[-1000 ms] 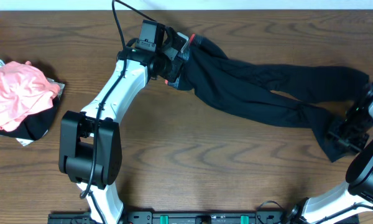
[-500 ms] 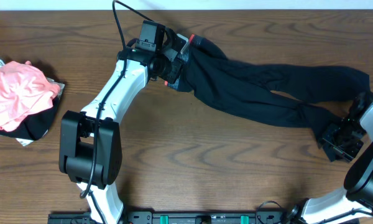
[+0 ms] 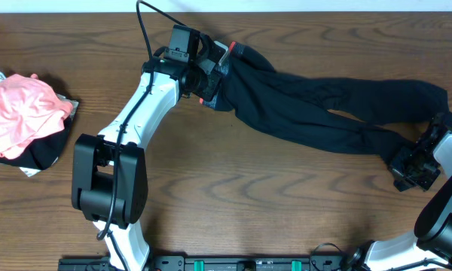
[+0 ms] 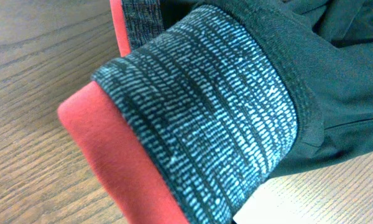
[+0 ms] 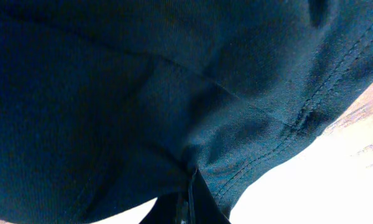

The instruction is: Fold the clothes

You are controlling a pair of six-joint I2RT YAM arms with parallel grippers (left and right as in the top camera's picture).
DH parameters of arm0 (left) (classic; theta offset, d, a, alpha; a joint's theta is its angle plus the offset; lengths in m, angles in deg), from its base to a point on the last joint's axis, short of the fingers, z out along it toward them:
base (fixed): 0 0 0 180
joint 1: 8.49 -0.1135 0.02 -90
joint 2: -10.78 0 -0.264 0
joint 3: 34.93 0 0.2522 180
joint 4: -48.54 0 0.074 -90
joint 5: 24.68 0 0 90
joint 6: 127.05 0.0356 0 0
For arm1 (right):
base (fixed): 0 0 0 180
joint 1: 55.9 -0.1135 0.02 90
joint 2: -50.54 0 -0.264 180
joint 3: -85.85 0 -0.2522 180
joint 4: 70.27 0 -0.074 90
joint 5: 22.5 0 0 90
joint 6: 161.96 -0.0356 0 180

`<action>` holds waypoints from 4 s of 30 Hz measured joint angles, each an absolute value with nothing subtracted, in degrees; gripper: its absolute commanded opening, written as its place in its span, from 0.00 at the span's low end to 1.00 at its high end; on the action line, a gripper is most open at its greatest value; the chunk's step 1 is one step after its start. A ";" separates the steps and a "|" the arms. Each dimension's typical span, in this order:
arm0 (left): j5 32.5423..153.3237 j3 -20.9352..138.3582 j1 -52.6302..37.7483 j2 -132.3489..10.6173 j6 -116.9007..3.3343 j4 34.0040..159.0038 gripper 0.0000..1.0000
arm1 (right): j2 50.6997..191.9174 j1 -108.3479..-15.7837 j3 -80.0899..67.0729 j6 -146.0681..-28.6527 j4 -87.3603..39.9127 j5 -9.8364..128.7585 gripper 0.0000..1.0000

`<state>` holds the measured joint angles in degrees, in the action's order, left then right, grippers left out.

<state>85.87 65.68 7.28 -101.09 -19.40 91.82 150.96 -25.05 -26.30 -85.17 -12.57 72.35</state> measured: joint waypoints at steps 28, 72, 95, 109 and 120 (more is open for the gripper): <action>85.65 65.64 3.54 -88.64 -24.14 91.33 0.06 | 149.32 -20.66 13.37 -79.10 11.89 63.73 0.01; 83.40 65.64 2.86 -88.66 -28.29 126.96 0.53 | 149.32 -20.57 13.37 -79.10 12.26 66.07 0.01; 89.59 44.07 2.86 -91.56 -20.53 100.08 0.57 | 149.32 -20.57 13.37 -79.10 12.61 66.25 0.01; 92.01 41.01 2.86 -91.56 -20.18 92.84 0.58 | 149.32 -20.57 13.37 -79.10 12.70 66.23 0.01; 85.57 41.01 2.86 -91.56 -20.07 90.77 0.58 | 149.32 -20.57 13.37 -79.10 12.72 66.23 0.02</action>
<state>85.57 41.01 2.86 -91.56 -20.07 90.77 149.32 -20.57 13.37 -79.10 12.72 66.23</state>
